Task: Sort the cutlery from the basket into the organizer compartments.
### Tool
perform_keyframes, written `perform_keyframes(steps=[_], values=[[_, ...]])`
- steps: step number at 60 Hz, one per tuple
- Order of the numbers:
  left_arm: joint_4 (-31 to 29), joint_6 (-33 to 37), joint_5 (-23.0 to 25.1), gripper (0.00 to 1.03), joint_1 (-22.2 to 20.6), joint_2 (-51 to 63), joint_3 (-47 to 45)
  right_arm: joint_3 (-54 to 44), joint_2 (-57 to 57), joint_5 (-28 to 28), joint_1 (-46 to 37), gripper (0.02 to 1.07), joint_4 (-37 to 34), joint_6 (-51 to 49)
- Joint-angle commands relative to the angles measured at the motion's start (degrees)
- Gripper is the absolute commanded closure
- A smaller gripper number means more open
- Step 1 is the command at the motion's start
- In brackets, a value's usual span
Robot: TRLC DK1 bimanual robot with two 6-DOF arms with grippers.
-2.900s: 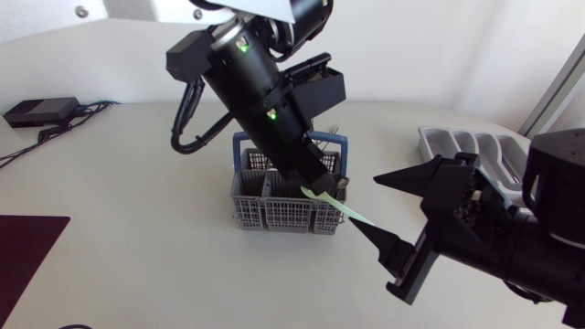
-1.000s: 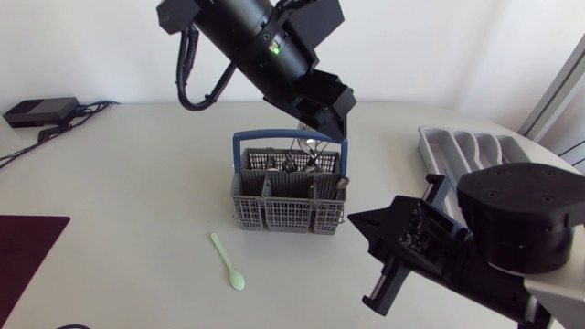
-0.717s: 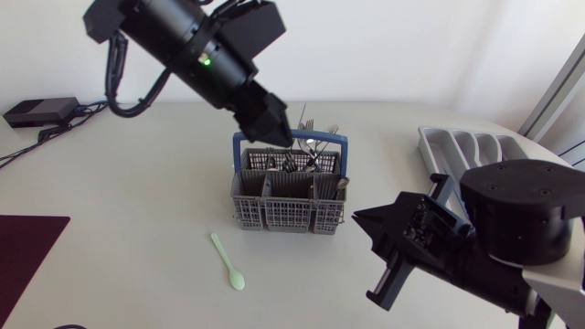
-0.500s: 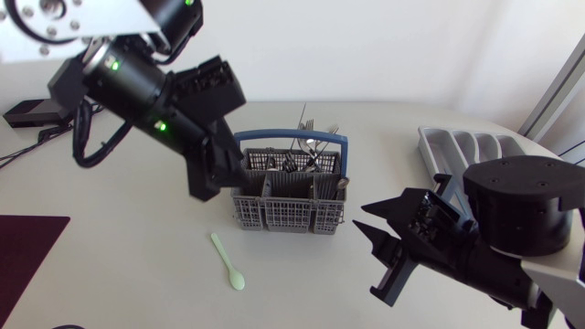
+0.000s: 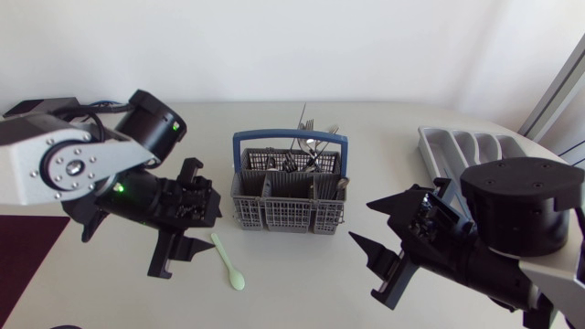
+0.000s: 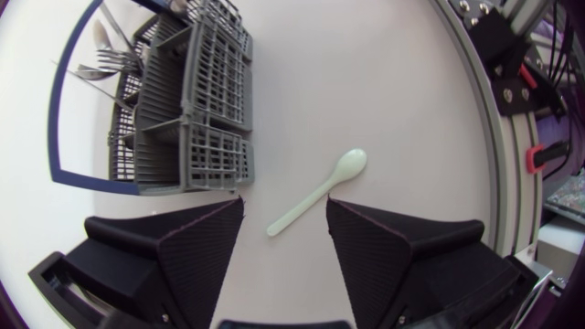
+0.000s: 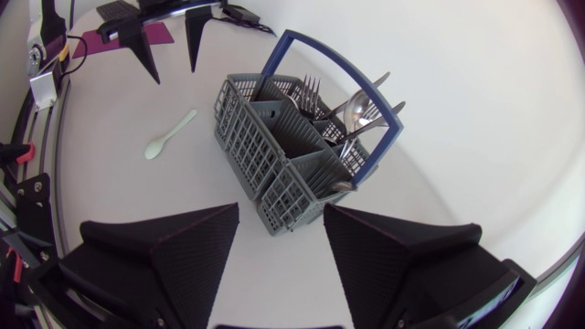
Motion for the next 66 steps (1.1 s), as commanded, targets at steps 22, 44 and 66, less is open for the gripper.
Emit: perform_keyframes(steps=[22, 44, 66], values=[[10.9, 14.0, -4.8, 0.44, -4.1, 3.8, -10.0, -0.2, 0.3, -1.6, -0.9, 0.18, -0.7, 2.2], [14.2, 18.4, -6.6, 0.49, -6.4, 11.0, -10.3, -0.7, -0.2, -1.6, -1.6, 0.18, -0.7, 2.2], [16.8, 20.7, -8.8, 0.57, -7.2, 18.3, -8.7, -0.8, -1.7, -2.4, -2.4, 0.18, -1.9, 2.1]])
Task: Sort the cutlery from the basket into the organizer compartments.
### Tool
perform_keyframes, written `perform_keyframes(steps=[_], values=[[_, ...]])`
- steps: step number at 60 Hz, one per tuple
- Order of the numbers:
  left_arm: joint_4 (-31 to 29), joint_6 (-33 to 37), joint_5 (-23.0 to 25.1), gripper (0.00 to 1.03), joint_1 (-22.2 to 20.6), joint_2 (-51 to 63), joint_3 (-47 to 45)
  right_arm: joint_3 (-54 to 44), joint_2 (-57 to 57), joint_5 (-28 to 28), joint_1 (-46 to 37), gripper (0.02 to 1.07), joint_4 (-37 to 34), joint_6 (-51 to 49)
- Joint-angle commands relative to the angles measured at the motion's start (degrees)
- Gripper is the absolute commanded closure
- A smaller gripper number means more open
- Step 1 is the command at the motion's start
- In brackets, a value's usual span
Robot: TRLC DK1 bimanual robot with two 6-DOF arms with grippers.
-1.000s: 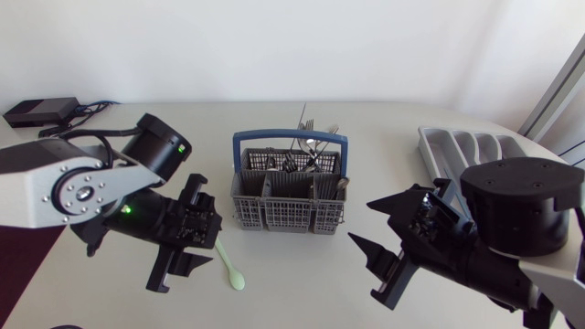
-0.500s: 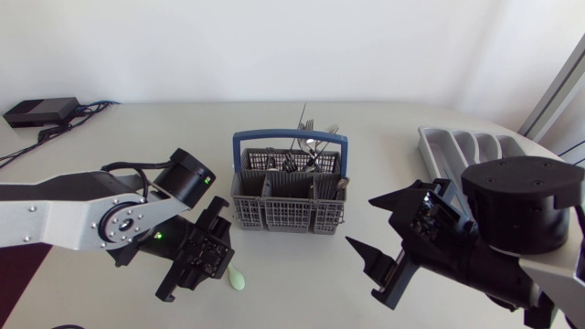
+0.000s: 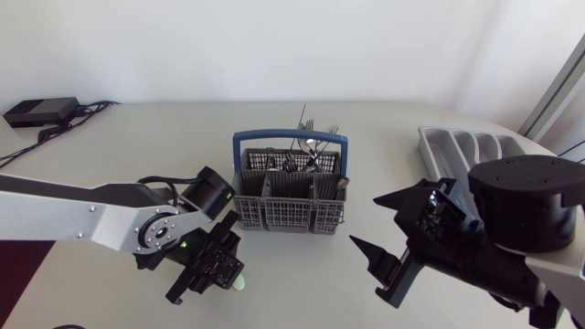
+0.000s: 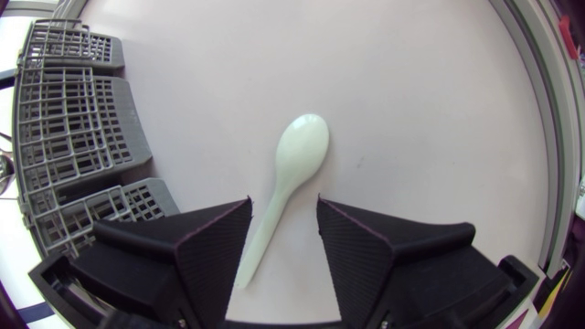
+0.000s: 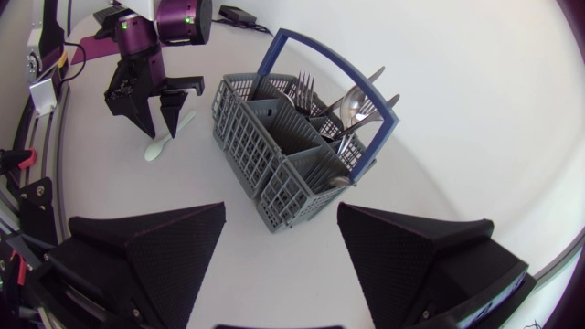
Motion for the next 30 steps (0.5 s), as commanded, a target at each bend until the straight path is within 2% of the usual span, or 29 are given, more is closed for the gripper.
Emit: perform_keyframes(steps=[1, 8, 10, 17, 22, 30], values=[[0.1, 2.7, -0.5, 0.57, -0.5, 2.6, 0.6, -0.8, -0.5, -0.6, -0.5, 0.18, -0.8, 1.4], [0.0, 2.7, -0.9, 0.62, -1.1, 4.2, 1.5, -1.0, -1.2, -0.7, -0.8, 0.18, -1.0, 1.2], [-0.1, 3.3, -1.0, 0.67, -1.4, 4.8, 1.8, -1.1, -1.5, -0.9, -1.1, 0.18, -1.0, 1.2], [-0.8, 3.8, -2.2, 0.75, -2.6, 6.2, 2.3, -1.6, -2.2, -1.1, -1.7, 0.18, -1.0, 1.1], [-4.1, 3.8, -3.1, 0.80, -3.1, 8.1, 4.6, -1.8, -2.6, -1.2, -1.9, 0.17, -1.0, 1.1], [-12.5, 3.7, -4.3, 0.89, -3.4, 11.7, 9.0, -2.3, -3.3, -1.7, -2.7, 0.17, -1.0, 0.9]])
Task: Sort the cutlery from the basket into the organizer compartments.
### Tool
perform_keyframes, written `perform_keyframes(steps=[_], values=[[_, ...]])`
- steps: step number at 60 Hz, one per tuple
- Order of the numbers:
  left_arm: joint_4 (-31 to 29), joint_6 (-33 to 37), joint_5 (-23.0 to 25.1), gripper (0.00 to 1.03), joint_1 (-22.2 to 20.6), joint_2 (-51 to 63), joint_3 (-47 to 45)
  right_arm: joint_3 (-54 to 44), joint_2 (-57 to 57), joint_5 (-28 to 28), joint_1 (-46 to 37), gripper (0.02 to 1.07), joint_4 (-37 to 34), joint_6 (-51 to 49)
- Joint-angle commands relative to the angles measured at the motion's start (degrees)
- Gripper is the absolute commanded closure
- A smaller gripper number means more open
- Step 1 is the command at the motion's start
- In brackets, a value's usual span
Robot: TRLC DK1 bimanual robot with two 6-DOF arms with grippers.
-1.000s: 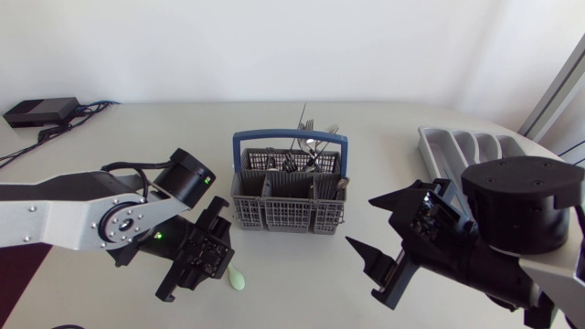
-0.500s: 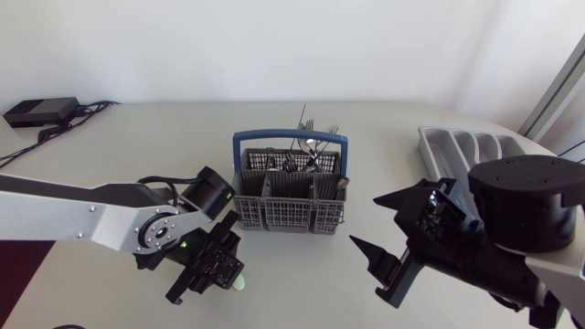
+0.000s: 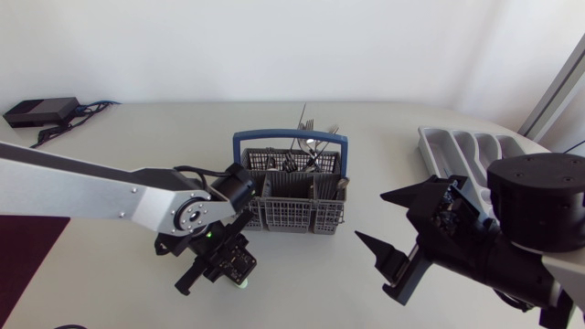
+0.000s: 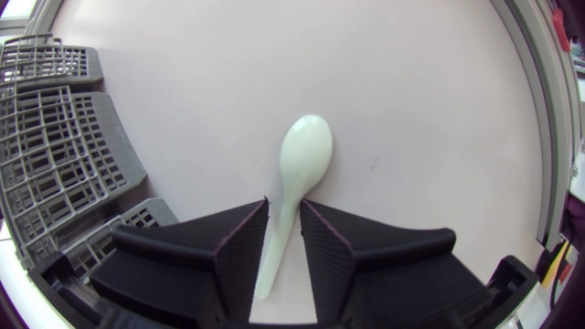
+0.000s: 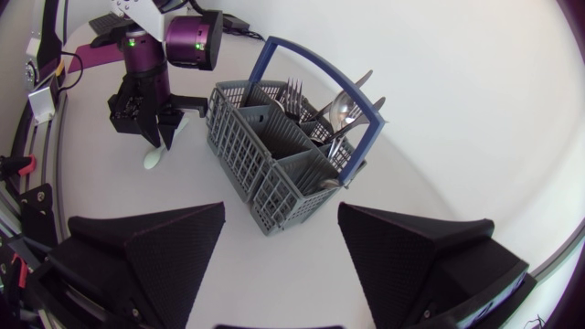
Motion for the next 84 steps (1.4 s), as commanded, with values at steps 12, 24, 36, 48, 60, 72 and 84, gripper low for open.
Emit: perform_keyframes(steps=[12, 24, 36, 48, 60, 72, 84], values=[[-7.9, 1.8, -0.9, 1.00, -1.6, 8.5, 2.6, -2.5, -1.3, -1.4, -1.8, 0.17, -0.6, 0.4], [-8.8, 0.0, -0.9, 1.00, -1.7, 9.2, 2.8, -2.7, -1.9, -1.7, -2.3, 0.17, -0.8, 0.2], [-9.2, -1.6, 3.1, 1.00, -0.1, 3.8, 2.1, -2.7, -2.1, -2.0, -2.5, 0.17, -0.8, 0.2], [-10.3, -3.5, 7.7, 1.00, 0.8, -2.6, 0.7, -2.4, -2.3, -2.1, -2.4, 0.17, -1.1, 0.2], [-10.4, -7.0, 12.5, 1.00, 1.4, -9.6, 1.2, -2.4, -2.7, -2.1, -2.5, 0.17, -1.5, 0.3], [-10.4, -14.4, 20.9, 1.00, 1.5, -12.2, 4.6, -1.7, -2.8, -2.9, -2.6, 0.17, -1.7, 1.0], [-7.5, -26.1, 31.0, 1.00, 1.0, -14.4, 9.0, -0.9, -3.0, -5.3, -3.7, 0.17, -2.4, 1.6]])
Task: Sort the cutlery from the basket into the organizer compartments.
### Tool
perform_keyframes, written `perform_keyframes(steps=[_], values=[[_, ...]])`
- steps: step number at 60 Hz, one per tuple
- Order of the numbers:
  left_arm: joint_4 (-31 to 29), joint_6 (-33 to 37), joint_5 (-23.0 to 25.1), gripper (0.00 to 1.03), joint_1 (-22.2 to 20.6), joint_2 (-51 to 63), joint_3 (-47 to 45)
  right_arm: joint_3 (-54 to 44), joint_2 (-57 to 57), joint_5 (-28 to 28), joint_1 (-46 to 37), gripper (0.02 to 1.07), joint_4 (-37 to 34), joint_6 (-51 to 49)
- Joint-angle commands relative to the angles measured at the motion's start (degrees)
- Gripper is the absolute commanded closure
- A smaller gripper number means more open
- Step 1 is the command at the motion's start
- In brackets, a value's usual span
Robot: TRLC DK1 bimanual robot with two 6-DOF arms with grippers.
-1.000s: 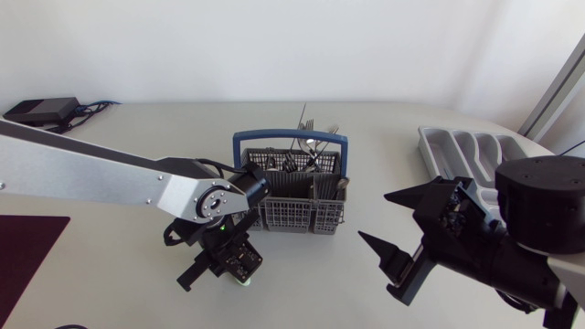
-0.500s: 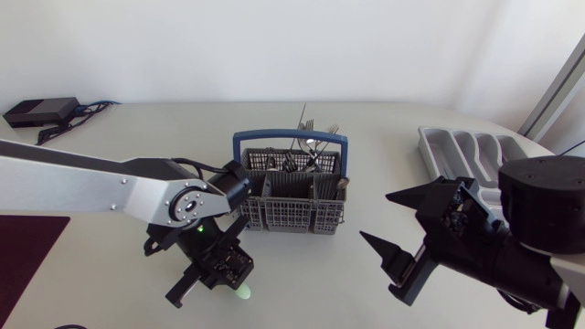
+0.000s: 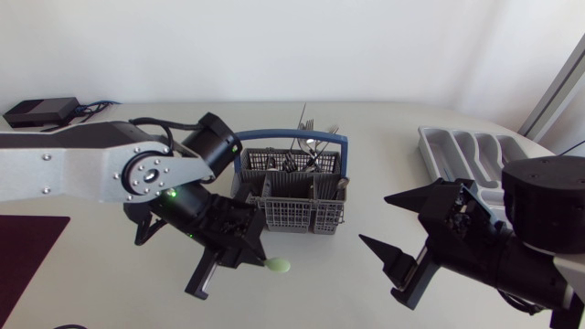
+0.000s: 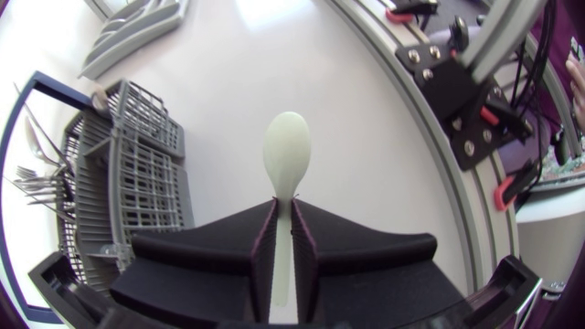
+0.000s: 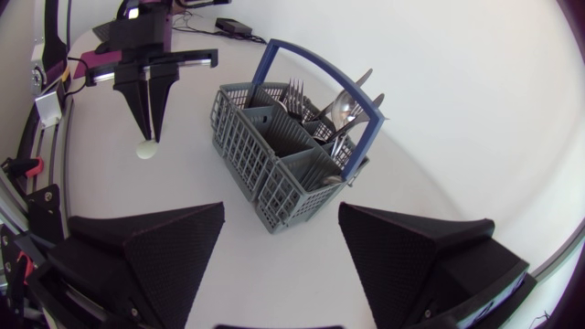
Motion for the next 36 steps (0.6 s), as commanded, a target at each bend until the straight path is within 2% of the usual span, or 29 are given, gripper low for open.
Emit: perform_keyframes(steps=[1, 16, 31, 36], values=[[2.6, -7.9, 4.0, 1.00, -0.1, -2.3, 3.4, 0.2, -0.4, -1.3, -1.2, 0.17, -1.1, 1.5], [14.7, -23.0, 13.7, 1.00, -1.3, -4.5, 4.4, 1.3, -1.0, -6.6, -3.8, 0.17, -2.1, 2.7], [25.9, -37.2, 18.5, 1.00, -4.4, -5.4, 4.5, 4.0, -1.0, -13.4, -5.7, 0.17, -3.6, 4.4], [27.1, -40.3, 20.7, 1.00, -4.7, -4.9, 6.1, 5.4, 0.6, -15.9, -5.7, 0.17, -3.5, 5.5]])
